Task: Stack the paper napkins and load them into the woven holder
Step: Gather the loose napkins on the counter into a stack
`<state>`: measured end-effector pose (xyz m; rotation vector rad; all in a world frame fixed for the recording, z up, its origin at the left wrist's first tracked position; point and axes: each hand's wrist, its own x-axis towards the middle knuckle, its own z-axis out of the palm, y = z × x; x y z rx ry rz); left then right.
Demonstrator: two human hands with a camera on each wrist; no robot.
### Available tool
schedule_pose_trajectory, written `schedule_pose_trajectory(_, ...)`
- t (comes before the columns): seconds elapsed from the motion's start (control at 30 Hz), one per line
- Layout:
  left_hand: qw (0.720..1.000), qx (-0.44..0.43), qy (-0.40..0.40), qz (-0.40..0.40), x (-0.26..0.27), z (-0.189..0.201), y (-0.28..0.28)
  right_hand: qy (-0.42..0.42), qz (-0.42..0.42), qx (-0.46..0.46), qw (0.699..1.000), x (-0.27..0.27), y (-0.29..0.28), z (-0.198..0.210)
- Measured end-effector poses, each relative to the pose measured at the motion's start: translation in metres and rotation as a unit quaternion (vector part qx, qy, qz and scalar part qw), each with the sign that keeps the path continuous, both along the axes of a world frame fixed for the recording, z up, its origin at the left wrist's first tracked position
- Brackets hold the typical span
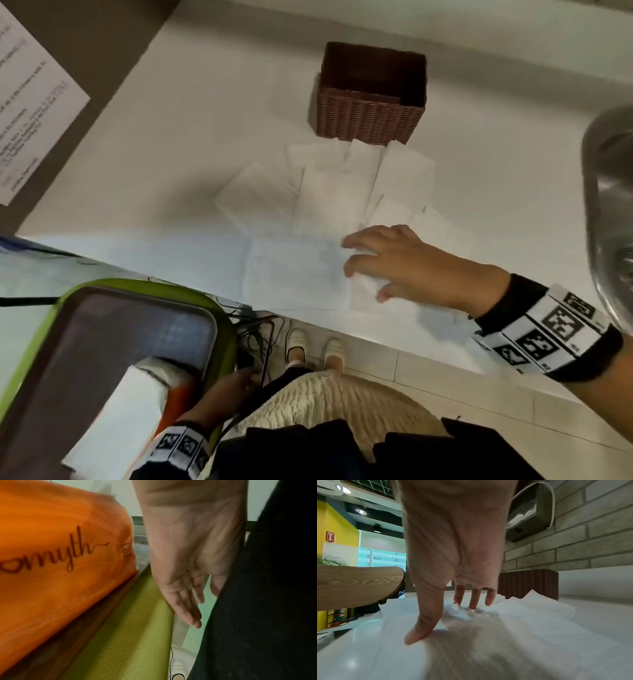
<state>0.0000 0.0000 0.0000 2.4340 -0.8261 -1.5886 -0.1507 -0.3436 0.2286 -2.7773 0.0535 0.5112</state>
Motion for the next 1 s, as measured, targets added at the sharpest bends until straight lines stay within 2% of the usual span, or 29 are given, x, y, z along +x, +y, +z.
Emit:
schedule_pose_trajectory(0.27, 0.999, -0.02, -0.004, -0.039, -0.002, 0.02, 0.0, -0.024, -0.025, 0.019, 0.999, 0.008, -0.005, -0.002)
schedule_pose_trajectory(0.4, 0.998, -0.019, 0.006, -0.057, 0.005, 0.047, -0.003, -0.062, -0.046, 0.031, 0.997, 0.01, -0.007, -0.005)
schedule_pose_trajectory(0.47, 0.997, -0.013, 0.022, -0.071, 0.016, 0.072, -0.004, -0.066, -0.061, 0.045, 0.995, 0.009, -0.009, -0.001)
schedule_pose_trajectory(0.53, 0.995, -0.008, 0.071, -0.069, 0.034, 0.112, -0.007, -0.081, -0.086, 0.077, 0.99, 0.009, -0.013, 0.012)
schedule_pose_trajectory(0.6, 0.988, -0.091, 0.12, -0.03, 0.051, 0.167, -0.019, -0.079, -0.133, 0.114, 0.981, 0.011, -0.016, 0.036)
schedule_pose_trajectory(0.7, 0.963, -0.236, 0.13, 0.024, 0.065, 0.25, -0.057, -0.133, -0.217, 0.168, 0.952, 0.018, -0.014, 0.074)
schedule_pose_trajectory(0.77, 0.934, -0.332, 0.12, 0.056, 0.074, 0.278, -0.093, -0.177, -0.265, 0.232, 0.919, 0.027, -0.013, 0.085)
schedule_pose_trajectory(0.83, 0.919, -0.376, 0.111, 0.046, 0.072, 0.285, -0.136, -0.2, -0.302, 0.266, 0.893, 0.039, -0.01, 0.085)
schedule_pose_trajectory(0.93, 0.896, -0.4, 0.181, 0.073, 0.062, 0.265, -0.183, -0.236, -0.346, 0.282, 0.863, 0.055, -0.007, 0.077)
schedule_pose_trajectory(1.0, 0.885, -0.413, 0.199, 0.082, 0.045, 0.262, -0.202, -0.248, -0.37, 0.315, 0.838, 0.059, -0.006, 0.07)
